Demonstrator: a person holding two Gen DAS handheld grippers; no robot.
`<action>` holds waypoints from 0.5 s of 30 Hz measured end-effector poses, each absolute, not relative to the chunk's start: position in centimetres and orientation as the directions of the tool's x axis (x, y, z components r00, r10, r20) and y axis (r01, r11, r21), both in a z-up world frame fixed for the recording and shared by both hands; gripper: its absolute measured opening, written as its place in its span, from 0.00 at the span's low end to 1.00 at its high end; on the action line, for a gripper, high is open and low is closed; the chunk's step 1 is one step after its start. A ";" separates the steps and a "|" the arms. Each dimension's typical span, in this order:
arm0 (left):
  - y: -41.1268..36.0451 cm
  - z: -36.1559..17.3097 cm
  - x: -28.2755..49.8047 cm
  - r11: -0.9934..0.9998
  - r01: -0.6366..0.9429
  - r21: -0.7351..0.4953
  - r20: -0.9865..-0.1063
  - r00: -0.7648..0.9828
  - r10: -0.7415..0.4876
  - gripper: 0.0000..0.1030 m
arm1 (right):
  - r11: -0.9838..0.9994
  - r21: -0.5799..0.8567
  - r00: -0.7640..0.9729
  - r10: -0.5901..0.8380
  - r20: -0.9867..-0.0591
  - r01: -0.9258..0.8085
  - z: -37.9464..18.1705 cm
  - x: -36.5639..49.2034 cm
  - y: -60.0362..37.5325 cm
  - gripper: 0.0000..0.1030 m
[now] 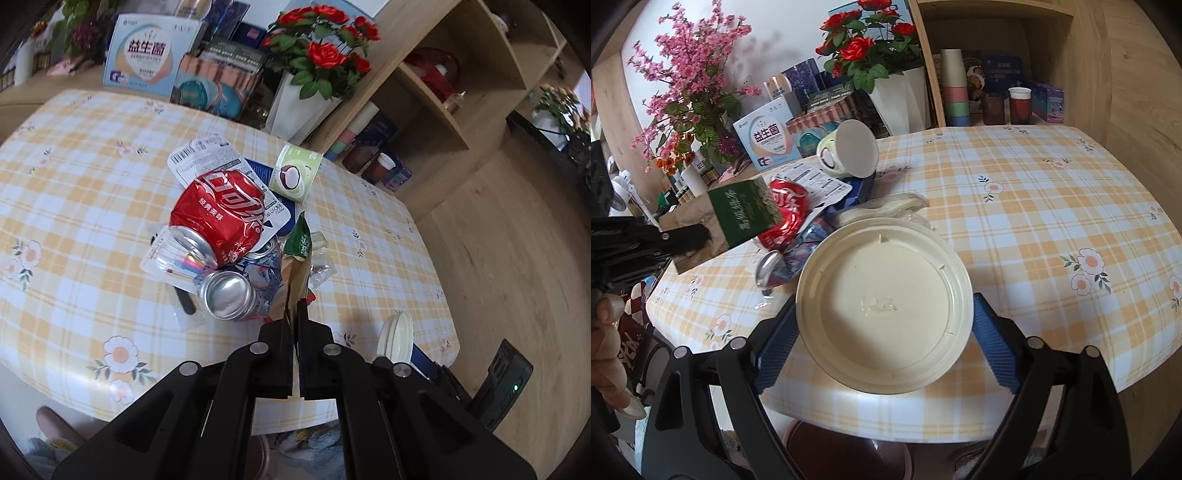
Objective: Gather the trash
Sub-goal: 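Carry lid and packet over the brown bin and open both tools to drop them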
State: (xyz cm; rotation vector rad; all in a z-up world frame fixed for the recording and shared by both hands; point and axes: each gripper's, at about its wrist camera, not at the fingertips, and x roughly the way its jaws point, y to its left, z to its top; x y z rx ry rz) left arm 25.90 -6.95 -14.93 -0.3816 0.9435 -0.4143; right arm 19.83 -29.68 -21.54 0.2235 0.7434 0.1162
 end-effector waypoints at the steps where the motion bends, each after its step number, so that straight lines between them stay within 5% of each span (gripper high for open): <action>1: -6.7 -14.6 25.1 0.861 0.184 -0.474 -0.691 0.528 -0.493 0.02 | 0.970 0.242 0.732 0.185 -0.656 -0.028 -21.4 19.4 -29.5 0.85; 15: -3.2 -13.4 15.1 0.869 0.201 -0.452 -0.643 0.602 -0.474 0.02 | 0.971 0.223 0.709 0.213 -0.672 -0.081 -21.7 14.0 -25.6 0.86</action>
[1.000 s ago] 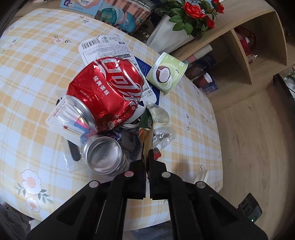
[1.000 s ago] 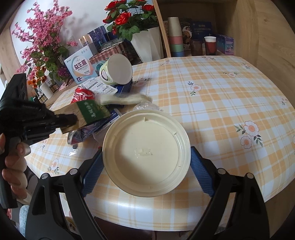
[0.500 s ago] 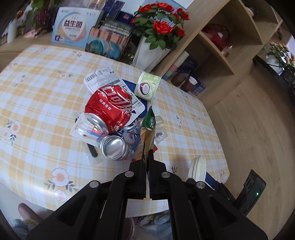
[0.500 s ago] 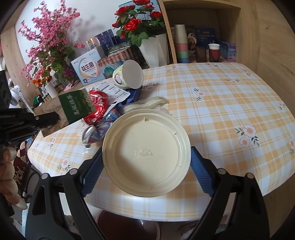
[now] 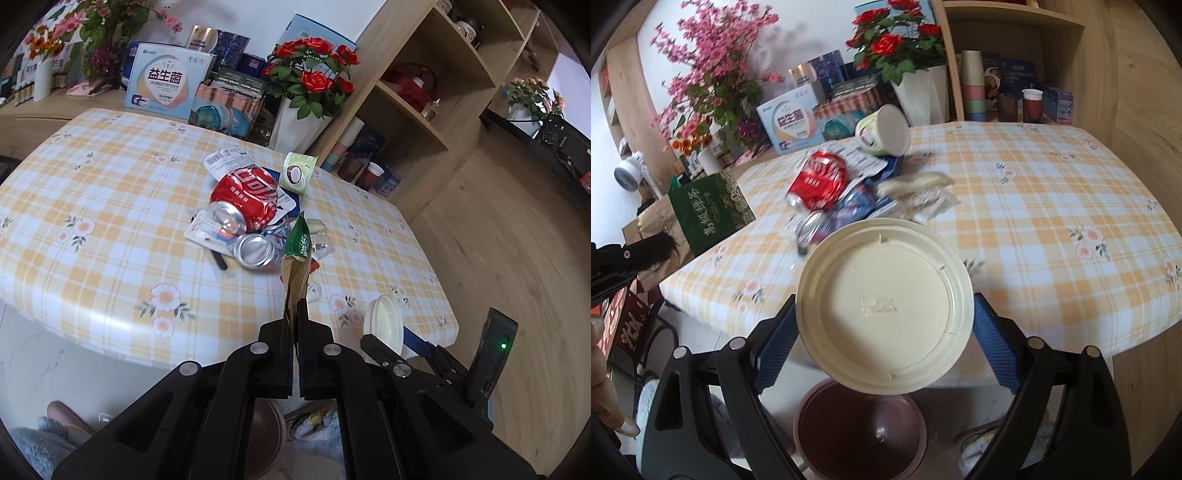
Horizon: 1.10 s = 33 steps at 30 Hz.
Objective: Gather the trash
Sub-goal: 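Carry lid and packet over the brown bin and open both tools to drop them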
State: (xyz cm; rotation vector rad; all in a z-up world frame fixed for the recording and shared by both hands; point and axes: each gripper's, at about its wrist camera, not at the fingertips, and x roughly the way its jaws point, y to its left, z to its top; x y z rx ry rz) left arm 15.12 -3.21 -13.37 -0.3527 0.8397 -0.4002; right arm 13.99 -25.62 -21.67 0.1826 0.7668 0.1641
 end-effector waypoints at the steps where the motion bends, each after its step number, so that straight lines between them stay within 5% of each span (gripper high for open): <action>1: -3.0 -13.5 14.3 0.870 0.205 -0.448 -0.643 0.603 -0.472 0.02 | 0.971 0.222 0.705 0.218 -0.675 -0.088 -21.9 13.5 -25.1 0.86; 20: 1.6 -15.5 4.0 0.891 0.148 -0.429 -0.617 0.672 -0.409 0.02 | 0.959 0.164 0.647 0.277 -0.711 -0.231 -23.8 7.6 -18.1 0.87; 33: 2.7 -18.0 3.7 0.881 0.107 -0.461 -0.626 0.664 -0.408 0.02 | 0.951 0.162 0.609 0.295 -0.736 -0.265 -25.4 7.5 -17.0 0.93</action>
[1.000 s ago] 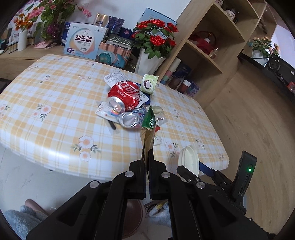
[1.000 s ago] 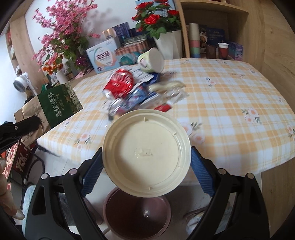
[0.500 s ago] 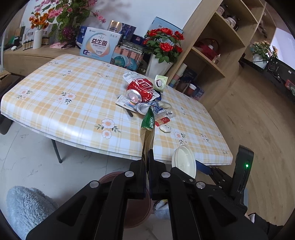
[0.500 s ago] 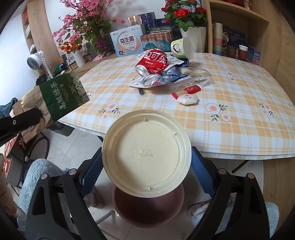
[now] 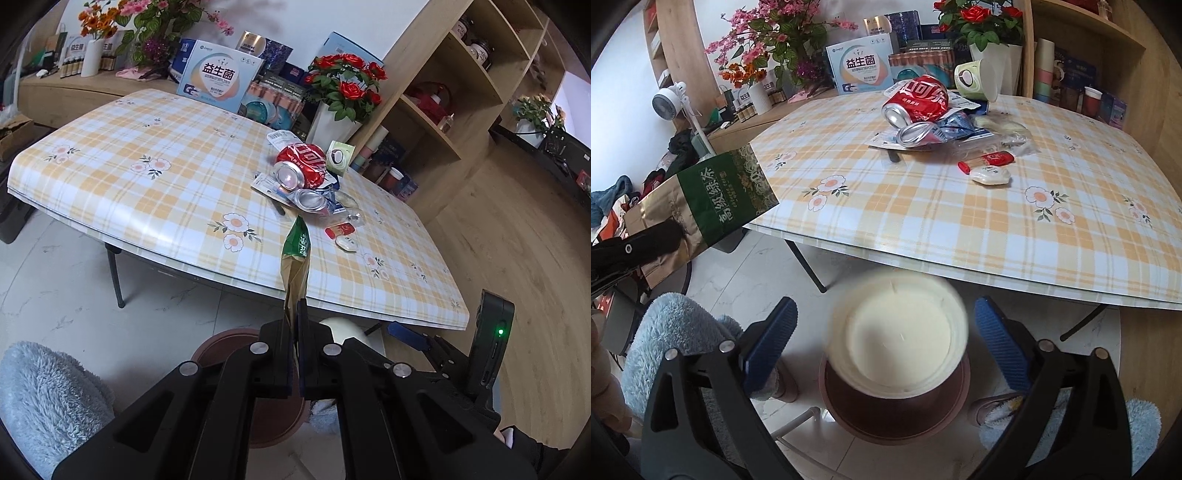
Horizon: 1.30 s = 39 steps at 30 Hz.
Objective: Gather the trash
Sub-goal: 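Carry lid and packet over the brown bin and open both tools to drop them, then move the left tool to the crushed red Coca-Cola can and close on it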
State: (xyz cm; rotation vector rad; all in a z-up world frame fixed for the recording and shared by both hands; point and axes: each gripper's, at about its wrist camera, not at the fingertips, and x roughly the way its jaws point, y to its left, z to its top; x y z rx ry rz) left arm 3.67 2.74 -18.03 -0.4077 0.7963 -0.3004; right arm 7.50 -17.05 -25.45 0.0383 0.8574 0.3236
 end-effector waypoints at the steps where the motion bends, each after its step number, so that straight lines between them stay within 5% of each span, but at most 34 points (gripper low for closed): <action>1: 2.6 -18.1 3.7 0.883 0.110 -0.457 -0.629 0.662 -0.408 0.02 | 0.951 0.168 0.608 0.297 -0.736 -0.261 -25.6 7.6 -17.1 0.94; 21: -1.5 -21.3 4.8 0.892 0.172 -0.417 -0.715 0.544 -0.439 0.03 | 0.973 0.198 0.751 0.218 -0.623 -0.117 -23.7 7.6 -21.9 0.94; 22: -1.7 -21.4 4.9 0.893 0.171 -0.415 -0.717 0.543 -0.437 0.12 | 0.973 0.198 0.751 0.218 -0.624 -0.118 -23.7 7.6 -22.0 0.94; 23: -1.8 -21.5 5.0 0.891 0.170 -0.421 -0.719 0.537 -0.442 0.40 | 0.974 0.195 0.752 0.212 -0.624 -0.113 -23.7 7.5 -22.0 0.94; 25: -1.7 -21.3 5.0 0.885 0.156 -0.438 -0.700 0.558 -0.445 0.72 | 0.977 0.190 0.758 0.200 -0.621 -0.102 -23.6 7.6 -22.3 0.94; 32: -1.1 -20.2 5.1 0.914 0.129 -0.383 -0.680 0.630 -0.374 0.90 | 0.982 0.176 0.764 0.166 -0.623 -0.071 -23.8 7.6 -23.1 0.94; 39: 0.3 -20.2 5.4 0.952 0.069 -0.297 -0.701 0.662 -0.267 0.94 | 0.987 0.136 0.754 0.150 -0.639 -0.081 -24.1 7.9 -22.8 0.95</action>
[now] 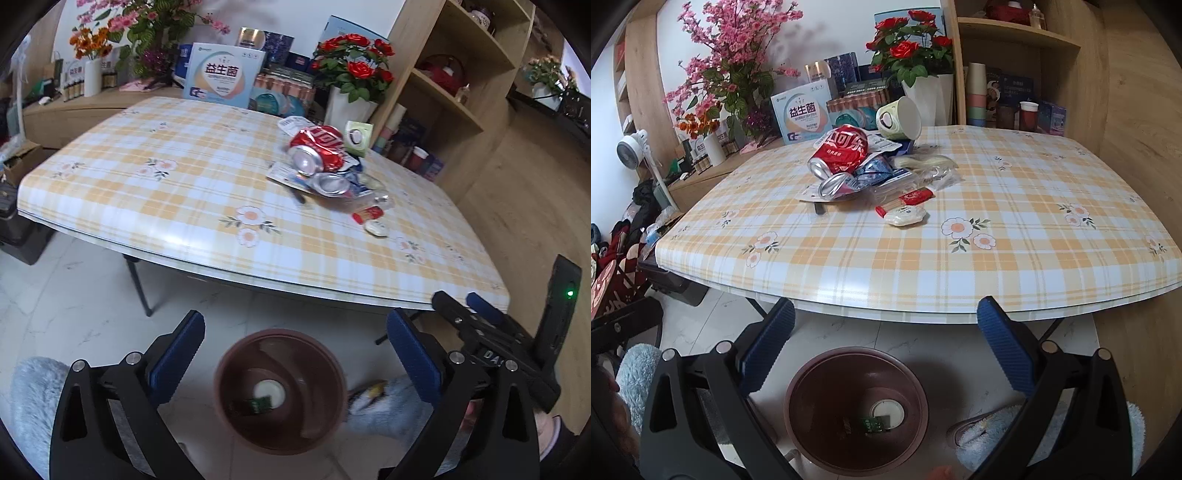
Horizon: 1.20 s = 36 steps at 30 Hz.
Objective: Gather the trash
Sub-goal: 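Move the left tool to the crushed red Coca-Cola can and close on it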
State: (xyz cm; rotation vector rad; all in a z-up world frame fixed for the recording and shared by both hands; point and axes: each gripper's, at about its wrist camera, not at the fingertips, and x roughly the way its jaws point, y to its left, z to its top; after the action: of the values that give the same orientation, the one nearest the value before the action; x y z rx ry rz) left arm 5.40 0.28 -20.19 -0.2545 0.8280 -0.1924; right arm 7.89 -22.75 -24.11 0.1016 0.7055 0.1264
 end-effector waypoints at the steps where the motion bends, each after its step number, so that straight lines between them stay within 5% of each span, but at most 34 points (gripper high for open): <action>1: 0.5 -20.2 5.5 0.956 0.066 -0.285 -0.702 0.665 -0.255 0.94 | 0.987 0.137 0.754 0.149 -0.639 -0.079 -24.1 8.0 -22.9 0.95; 13: 2.6 -20.0 7.1 0.976 0.034 -0.217 -0.699 0.693 -0.179 0.94 | 0.978 0.204 0.704 0.181 -0.687 -0.052 -24.6 10.7 -25.6 0.95; 31: 1.0 -17.5 18.3 0.966 0.088 -0.245 -0.729 0.640 -0.243 0.94 | 0.987 0.157 0.666 0.133 -0.734 -0.023 -24.5 16.9 -26.6 0.94; 36: -0.4 -17.9 24.6 0.927 0.040 -0.374 -0.746 0.580 -0.327 0.80 | 0.985 0.172 0.653 0.138 -0.745 -0.012 -25.2 19.5 -27.1 0.94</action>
State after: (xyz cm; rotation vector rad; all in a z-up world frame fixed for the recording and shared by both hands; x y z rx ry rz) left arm 24.62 -0.45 -17.87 -0.3350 0.9318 -0.2190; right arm 19.52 -27.13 -25.22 0.1567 0.8565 0.0852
